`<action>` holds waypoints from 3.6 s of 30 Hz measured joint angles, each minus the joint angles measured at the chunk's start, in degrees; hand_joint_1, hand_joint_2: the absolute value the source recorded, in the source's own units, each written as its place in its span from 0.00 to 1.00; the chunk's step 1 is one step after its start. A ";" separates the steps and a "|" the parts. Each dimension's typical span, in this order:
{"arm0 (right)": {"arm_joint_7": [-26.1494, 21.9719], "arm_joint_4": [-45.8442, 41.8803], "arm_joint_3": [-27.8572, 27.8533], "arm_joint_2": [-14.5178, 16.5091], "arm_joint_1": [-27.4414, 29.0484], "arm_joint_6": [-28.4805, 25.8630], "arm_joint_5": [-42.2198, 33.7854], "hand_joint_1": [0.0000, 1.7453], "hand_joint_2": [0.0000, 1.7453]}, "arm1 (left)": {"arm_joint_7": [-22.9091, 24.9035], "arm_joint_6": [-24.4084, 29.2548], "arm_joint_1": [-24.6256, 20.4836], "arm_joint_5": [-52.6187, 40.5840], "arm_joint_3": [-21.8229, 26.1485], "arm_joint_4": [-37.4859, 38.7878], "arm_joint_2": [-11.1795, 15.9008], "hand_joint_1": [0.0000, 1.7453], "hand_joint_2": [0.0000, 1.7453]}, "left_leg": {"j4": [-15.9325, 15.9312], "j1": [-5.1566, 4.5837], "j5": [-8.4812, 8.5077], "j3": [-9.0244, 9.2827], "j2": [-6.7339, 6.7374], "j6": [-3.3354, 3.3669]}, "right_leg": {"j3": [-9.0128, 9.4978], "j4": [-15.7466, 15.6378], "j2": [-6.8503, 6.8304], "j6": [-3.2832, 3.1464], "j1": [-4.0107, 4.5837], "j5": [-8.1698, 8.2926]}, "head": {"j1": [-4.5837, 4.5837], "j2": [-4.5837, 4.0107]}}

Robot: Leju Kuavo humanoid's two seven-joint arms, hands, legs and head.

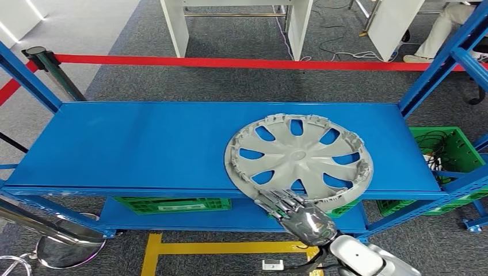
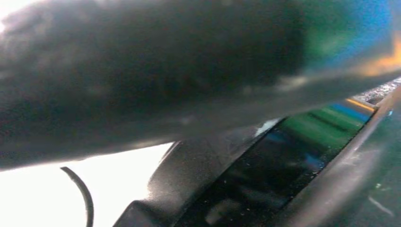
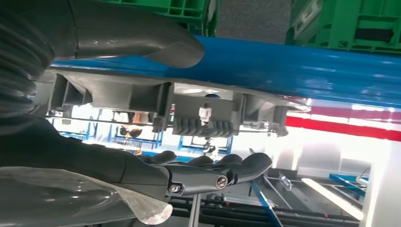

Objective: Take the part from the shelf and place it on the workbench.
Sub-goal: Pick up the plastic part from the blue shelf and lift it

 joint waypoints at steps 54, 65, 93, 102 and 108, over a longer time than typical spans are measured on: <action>0.09 3.91 -2.28 3.36 -3.39 -0.11 2.48 0.00 1.00 | 2.10 1.02 -0.43 0.09 -0.97 0.00 -1.74 0.00 0.00 | 0.00 0.00 0.00 0.00 0.00 0.00 | 0.00 0.01 0.00 0.00 0.00 0.00 | 0.01 -0.01; 1.38 3.91 -2.24 3.56 -3.49 -0.11 3.08 0.00 1.00 | 2.14 1.03 -0.43 0.13 -0.97 0.00 -1.93 0.00 0.00 | 0.00 0.00 0.00 -0.01 0.00 0.00 | 0.00 0.00 0.00 0.00 0.00 0.00 | 0.00 0.00; 3.95 3.91 -2.29 3.56 -3.67 4.05 3.31 0.00 1.00 | 2.43 1.06 -0.32 0.77 -0.97 0.00 -1.99 0.00 0.00 | 0.00 0.00 0.00 0.00 0.00 0.00 | 0.00 0.01 0.00 0.00 0.00 0.00 | -0.01 0.00; 5.82 3.47 -1.84 3.56 -3.70 8.96 3.11 0.00 1.00 | 3.09 1.38 -0.18 1.27 -0.97 0.00 -2.14 0.00 0.00 | 0.00 0.00 0.00 0.00 0.00 0.00 | 0.01 0.00 -0.01 0.00 0.00 0.00 | 0.01 0.00; 6.34 2.91 -1.37 3.56 -3.85 10.82 3.01 0.00 1.00 | 3.17 1.37 -0.14 1.43 -0.96 0.00 -2.30 0.00 0.00 | 0.00 0.00 0.01 0.01 0.00 0.00 | 0.03 0.01 -0.01 0.01 0.00 0.01 | 0.01 0.00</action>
